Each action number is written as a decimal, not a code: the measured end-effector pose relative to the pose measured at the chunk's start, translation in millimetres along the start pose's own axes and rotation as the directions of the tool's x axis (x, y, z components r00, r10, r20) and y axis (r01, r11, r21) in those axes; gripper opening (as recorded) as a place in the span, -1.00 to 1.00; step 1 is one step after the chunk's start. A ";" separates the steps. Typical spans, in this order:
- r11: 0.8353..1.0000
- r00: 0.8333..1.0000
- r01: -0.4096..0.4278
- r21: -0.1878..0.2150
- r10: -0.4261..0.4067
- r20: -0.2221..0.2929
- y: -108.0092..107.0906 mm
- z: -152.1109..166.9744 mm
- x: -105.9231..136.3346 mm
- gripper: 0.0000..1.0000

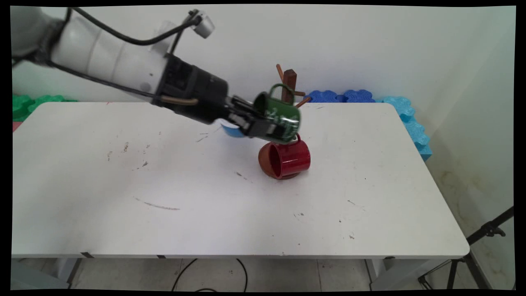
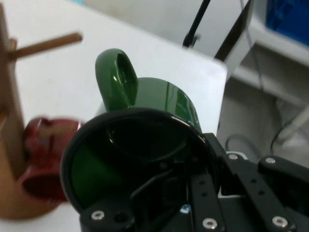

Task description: Place the picked object on the table

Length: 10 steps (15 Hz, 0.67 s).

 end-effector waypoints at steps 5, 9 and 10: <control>0.993 0.976 -0.109 0.038 0.100 0.192 -20.6 -27.0 -6.1 -1.00; 0.982 0.935 -0.180 0.054 0.154 0.320 -32.3 -41.0 -17.1 -1.00; 0.976 0.914 -0.210 0.053 0.177 0.364 -35.6 -43.7 -22.0 -1.00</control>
